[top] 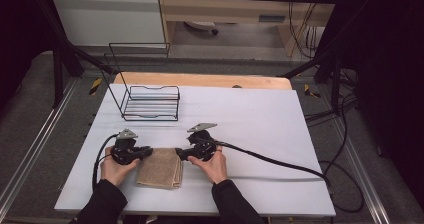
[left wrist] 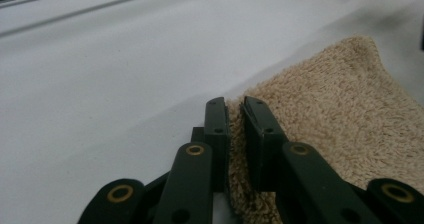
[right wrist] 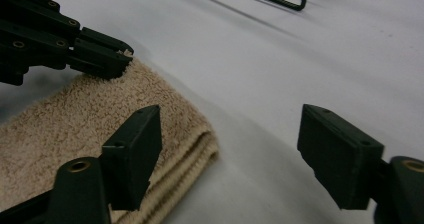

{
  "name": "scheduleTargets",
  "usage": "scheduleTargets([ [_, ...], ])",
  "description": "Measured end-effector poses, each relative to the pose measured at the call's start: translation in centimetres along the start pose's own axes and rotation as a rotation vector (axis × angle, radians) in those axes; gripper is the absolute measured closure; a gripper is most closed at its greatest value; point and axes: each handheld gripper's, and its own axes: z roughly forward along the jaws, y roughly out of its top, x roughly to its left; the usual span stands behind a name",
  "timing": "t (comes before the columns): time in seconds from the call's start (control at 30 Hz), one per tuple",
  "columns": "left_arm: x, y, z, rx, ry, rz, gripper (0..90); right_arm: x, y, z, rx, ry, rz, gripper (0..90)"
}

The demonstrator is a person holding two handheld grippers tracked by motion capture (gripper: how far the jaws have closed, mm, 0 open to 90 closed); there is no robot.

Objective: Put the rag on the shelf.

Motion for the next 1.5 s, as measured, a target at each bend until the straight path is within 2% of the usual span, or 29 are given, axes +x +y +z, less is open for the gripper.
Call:
scheduleTargets([
  [0.2,0.0,0.0,0.0,-0.003,-0.003,0.005,80.5,0.8,0.0,1.6,0.018,0.019,0.022,42.5],
  [0.37,0.0,0.0,0.0,-0.002,-0.002,0.007,80.5,0.8,-0.4,2.0,0.044,0.025,0.034,54.3],
  [0.4,0.0,0.0,0.0,-0.002,-0.002,0.008,80.5,0.8,-0.4,2.0,0.044,0.025,0.034,54.3],
  [0.43,0.0,0.0,0.0,-0.002,-0.002,0.009,80.4,0.9,-0.4,2.1,0.048,0.038,0.043,58.4],
  [0.7,0.0,0.0,0.0,0.000,-0.003,0.008,80.5,1.0,-0.7,2.3,0.058,0.059,0.074,68.9],
  [0.73,0.1,0.0,0.0,-0.003,-0.005,0.009,80.5,1.1,-0.7,2.3,0.063,0.064,0.085,72.4],
  [1.03,0.2,0.0,-0.1,-0.002,-0.018,0.002,81.7,1.0,-0.7,2.5,0.079,0.086,0.097,83.1],
  [1.3,0.5,0.2,-0.4,-0.004,-0.038,-0.014,84.1,0.9,-0.5,2.2,0.077,0.098,0.094,85.4],
  [1.5,0.6,0.3,-1.3,-0.044,-0.065,-0.022,84.4,1.1,-0.3,1.5,0.047,0.103,0.080,85.7],
])
